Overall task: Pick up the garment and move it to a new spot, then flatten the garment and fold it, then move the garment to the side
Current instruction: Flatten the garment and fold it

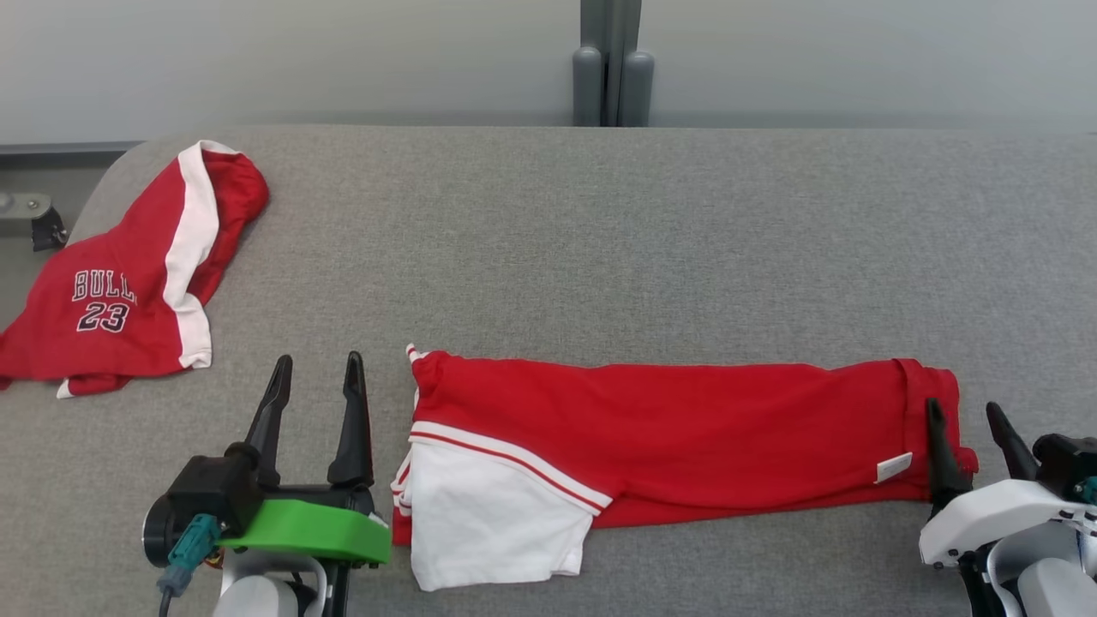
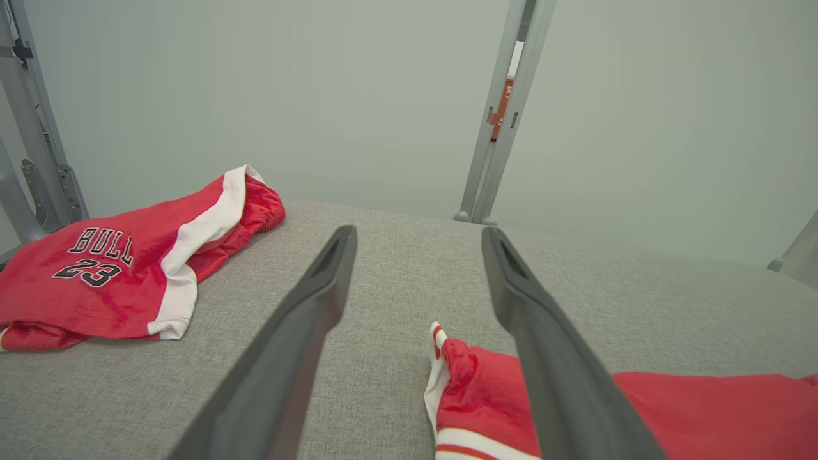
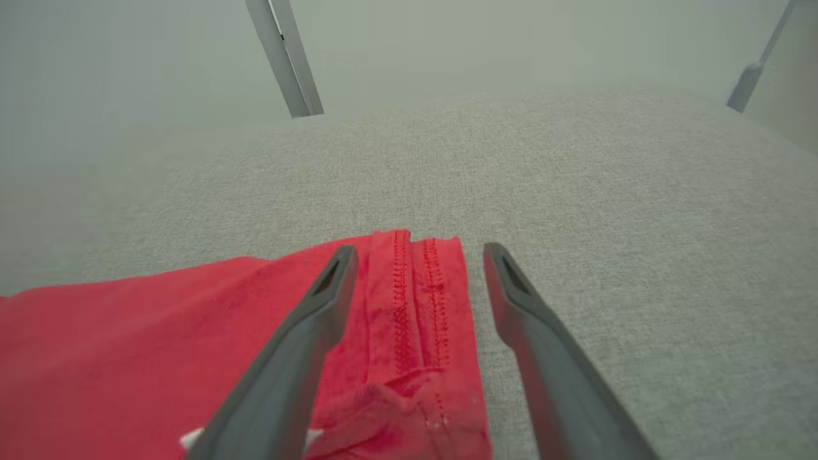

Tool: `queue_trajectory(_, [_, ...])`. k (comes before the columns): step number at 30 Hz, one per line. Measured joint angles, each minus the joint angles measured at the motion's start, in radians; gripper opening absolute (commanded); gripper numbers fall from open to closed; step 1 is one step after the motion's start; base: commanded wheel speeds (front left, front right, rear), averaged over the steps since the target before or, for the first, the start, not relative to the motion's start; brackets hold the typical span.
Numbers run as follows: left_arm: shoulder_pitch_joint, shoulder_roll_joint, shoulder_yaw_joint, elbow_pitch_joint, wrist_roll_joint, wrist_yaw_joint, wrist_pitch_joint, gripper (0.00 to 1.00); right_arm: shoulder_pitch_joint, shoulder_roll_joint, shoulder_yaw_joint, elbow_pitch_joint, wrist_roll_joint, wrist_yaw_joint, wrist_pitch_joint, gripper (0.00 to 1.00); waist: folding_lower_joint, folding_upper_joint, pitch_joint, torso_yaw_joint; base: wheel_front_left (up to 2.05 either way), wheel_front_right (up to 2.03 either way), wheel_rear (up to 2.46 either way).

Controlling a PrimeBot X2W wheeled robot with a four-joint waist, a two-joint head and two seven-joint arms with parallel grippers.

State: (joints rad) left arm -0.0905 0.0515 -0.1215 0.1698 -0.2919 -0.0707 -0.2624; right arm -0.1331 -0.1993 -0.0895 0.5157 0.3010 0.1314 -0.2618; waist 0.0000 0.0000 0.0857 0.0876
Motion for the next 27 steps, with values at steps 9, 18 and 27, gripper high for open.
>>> queue_trajectory(9, [-0.012, -0.001, 0.005, 0.0, -0.009, 0.009, 0.0, 1.0, -0.046, 0.035, -0.042, 0.214, -0.032, 0.0, 0.0, 1.0, 0.0, 0.0, 0.012, 0.029, 0.0, 0.0, 0.0])
queue_trajectory(18, [-0.012, -0.001, 0.011, -0.002, -0.011, 0.009, 0.0, 1.0, -0.078, 0.054, -0.047, 0.31, -0.032, 0.0, -0.004, 1.0, 0.0, 0.0, 0.006, 0.026, 0.0, 0.0, 0.0])
queue_trajectory(27, [-0.012, -0.001, 0.011, -0.002, -0.014, 0.009, 0.0, 1.0, -0.098, 0.044, -0.058, 0.317, -0.012, 0.002, -0.004, 0.0, 0.0, 0.0, 0.013, 0.019, 0.0, 0.0, 0.0])
